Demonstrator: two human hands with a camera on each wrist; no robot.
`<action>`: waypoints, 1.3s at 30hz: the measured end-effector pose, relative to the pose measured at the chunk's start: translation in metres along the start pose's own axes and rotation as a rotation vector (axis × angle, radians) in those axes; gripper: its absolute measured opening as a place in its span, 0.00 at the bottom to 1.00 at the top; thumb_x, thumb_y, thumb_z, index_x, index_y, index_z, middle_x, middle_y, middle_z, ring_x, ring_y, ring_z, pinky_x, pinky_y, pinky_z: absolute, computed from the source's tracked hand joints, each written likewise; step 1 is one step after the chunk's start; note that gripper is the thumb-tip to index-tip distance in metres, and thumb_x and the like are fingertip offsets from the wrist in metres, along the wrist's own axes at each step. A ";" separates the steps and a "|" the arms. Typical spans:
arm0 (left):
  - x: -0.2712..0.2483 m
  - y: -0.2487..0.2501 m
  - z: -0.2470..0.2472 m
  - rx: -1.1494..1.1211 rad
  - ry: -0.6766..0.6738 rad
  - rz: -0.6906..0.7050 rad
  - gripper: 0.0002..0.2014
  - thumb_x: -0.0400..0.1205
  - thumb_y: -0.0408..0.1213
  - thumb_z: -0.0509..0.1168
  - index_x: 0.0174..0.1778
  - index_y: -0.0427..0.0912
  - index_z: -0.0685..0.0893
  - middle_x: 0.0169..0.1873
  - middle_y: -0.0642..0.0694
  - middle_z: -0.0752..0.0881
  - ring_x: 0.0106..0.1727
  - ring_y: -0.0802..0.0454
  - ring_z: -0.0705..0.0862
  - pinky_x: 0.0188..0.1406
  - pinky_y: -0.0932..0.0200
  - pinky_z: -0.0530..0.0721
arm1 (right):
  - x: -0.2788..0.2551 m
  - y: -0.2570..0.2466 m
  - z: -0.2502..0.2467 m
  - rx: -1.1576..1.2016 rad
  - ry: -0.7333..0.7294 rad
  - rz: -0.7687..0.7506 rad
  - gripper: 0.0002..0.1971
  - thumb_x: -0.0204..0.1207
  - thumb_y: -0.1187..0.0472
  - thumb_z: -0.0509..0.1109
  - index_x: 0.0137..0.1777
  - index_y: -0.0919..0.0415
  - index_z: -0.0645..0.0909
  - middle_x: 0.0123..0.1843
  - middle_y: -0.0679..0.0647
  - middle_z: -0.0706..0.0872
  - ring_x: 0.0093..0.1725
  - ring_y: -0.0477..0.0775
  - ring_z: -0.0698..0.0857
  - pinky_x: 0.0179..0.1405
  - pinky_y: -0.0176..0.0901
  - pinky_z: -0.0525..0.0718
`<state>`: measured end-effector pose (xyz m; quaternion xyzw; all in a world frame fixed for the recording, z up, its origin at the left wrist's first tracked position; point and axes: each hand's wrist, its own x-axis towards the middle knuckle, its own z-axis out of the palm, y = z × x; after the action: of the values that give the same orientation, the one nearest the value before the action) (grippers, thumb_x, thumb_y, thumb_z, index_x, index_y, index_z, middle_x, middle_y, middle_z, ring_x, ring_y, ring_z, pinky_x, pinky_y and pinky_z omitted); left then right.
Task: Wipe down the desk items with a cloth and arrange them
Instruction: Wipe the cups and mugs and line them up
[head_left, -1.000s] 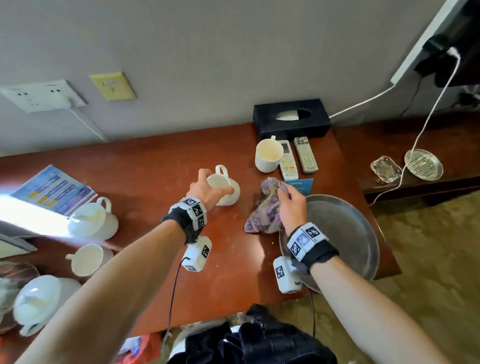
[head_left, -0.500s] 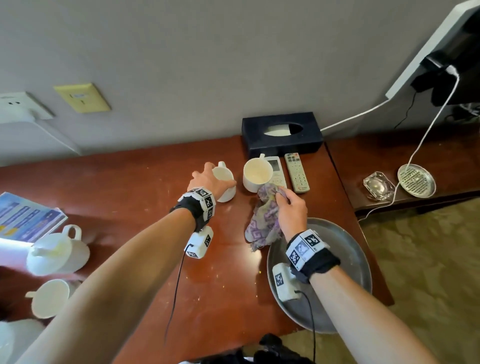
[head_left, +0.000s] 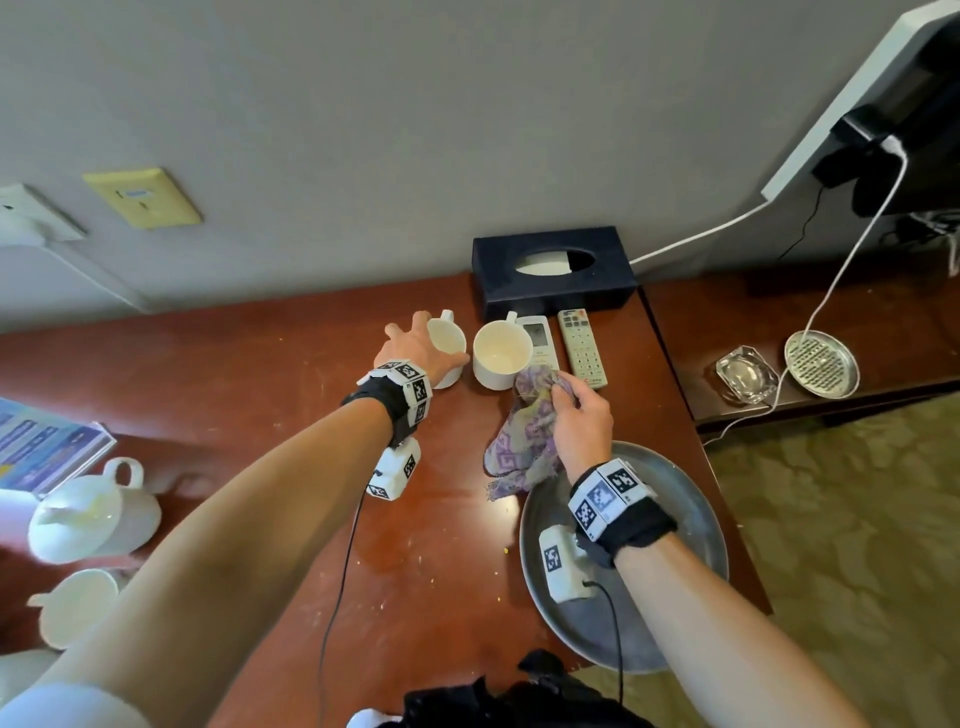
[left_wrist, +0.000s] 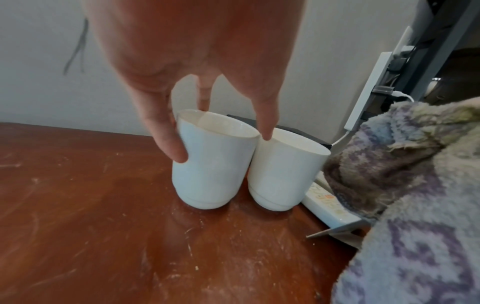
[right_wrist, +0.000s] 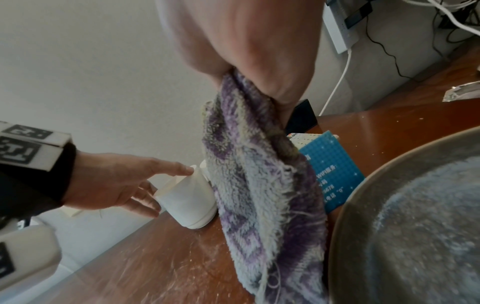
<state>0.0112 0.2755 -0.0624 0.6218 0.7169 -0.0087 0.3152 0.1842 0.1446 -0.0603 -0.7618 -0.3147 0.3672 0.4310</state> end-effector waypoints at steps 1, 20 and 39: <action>-0.002 -0.001 -0.001 -0.003 -0.004 0.001 0.43 0.75 0.61 0.74 0.82 0.53 0.62 0.73 0.37 0.68 0.66 0.32 0.80 0.59 0.40 0.86 | -0.001 -0.001 -0.001 0.000 0.000 -0.004 0.15 0.87 0.61 0.62 0.70 0.56 0.83 0.68 0.52 0.84 0.68 0.52 0.81 0.73 0.55 0.79; -0.103 -0.142 -0.053 -0.055 0.165 0.039 0.35 0.75 0.66 0.67 0.76 0.59 0.71 0.76 0.43 0.69 0.73 0.43 0.74 0.64 0.43 0.84 | -0.069 -0.021 0.088 -0.093 -0.270 -0.255 0.13 0.87 0.56 0.64 0.65 0.56 0.85 0.61 0.49 0.88 0.63 0.50 0.84 0.68 0.45 0.79; -0.172 -0.342 -0.105 -0.175 0.348 -0.154 0.39 0.71 0.57 0.75 0.78 0.56 0.69 0.75 0.43 0.71 0.76 0.41 0.71 0.75 0.44 0.75 | -0.168 -0.032 0.245 0.059 -0.583 -0.196 0.06 0.80 0.61 0.72 0.53 0.58 0.89 0.49 0.53 0.92 0.54 0.55 0.90 0.62 0.56 0.86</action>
<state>-0.3371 0.0875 -0.0286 0.5275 0.8041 0.1371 0.2376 -0.1138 0.1285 -0.0707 -0.5775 -0.4861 0.5360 0.3780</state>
